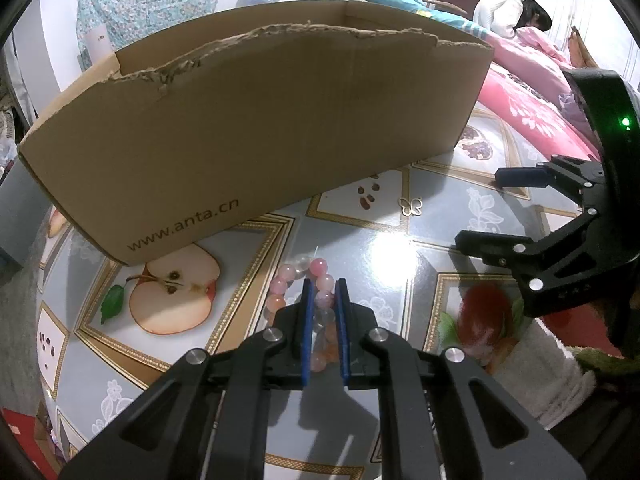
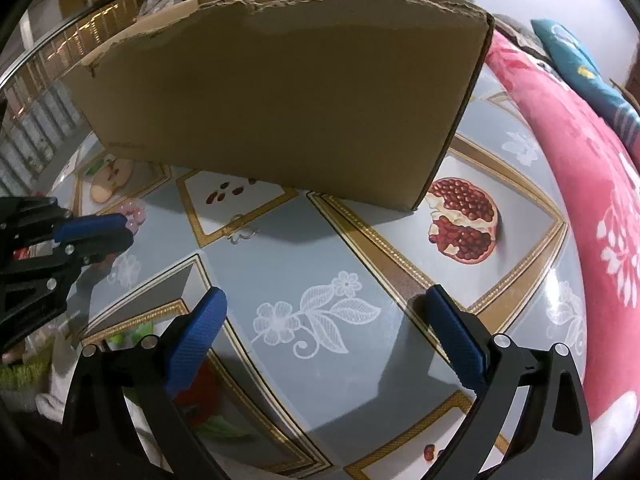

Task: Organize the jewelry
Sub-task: 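Close the left gripper on the pink bead bracelet, then move the right gripper to a small silver charm while the left gripper holds the bracelet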

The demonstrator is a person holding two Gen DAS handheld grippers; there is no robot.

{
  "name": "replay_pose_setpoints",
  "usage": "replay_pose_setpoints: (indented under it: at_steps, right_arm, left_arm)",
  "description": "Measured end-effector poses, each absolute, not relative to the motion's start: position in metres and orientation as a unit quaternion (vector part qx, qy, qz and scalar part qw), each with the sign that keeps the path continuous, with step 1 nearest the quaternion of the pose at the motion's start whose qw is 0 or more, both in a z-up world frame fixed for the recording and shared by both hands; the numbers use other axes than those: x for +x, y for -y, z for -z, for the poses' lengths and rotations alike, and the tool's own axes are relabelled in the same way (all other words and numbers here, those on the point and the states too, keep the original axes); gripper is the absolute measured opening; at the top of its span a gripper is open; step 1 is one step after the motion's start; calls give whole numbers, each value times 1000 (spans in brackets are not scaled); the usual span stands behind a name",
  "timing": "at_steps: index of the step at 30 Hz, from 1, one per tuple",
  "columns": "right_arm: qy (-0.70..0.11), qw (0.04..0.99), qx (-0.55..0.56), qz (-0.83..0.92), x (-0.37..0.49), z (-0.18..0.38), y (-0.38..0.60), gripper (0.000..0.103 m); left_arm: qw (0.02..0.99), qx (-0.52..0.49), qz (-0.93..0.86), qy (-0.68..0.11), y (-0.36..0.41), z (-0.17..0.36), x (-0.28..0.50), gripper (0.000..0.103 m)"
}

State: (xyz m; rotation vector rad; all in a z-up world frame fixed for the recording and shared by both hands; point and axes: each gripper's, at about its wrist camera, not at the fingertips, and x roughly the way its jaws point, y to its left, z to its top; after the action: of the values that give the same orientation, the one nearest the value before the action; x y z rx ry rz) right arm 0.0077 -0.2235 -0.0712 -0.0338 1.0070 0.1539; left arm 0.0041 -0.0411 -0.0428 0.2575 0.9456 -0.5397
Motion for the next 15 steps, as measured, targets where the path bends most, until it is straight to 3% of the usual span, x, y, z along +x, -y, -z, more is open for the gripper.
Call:
replay_pose_setpoints:
  at_steps: [8, 10, 15]
  right_arm:
    - [-440, 885, 30, -151, 3, 54, 228, 92]
    - [-431, 887, 29, -164, 6, 51, 224, 83]
    - [-435, 882, 27, -179, 21, 53, 215, 49]
  left_arm:
    - [850, 120, 253, -447, 42, 43, 4, 10]
    - [850, 118, 253, -446, 42, 43, 4, 10]
    - [849, 121, 256, -446, 42, 43, 4, 10]
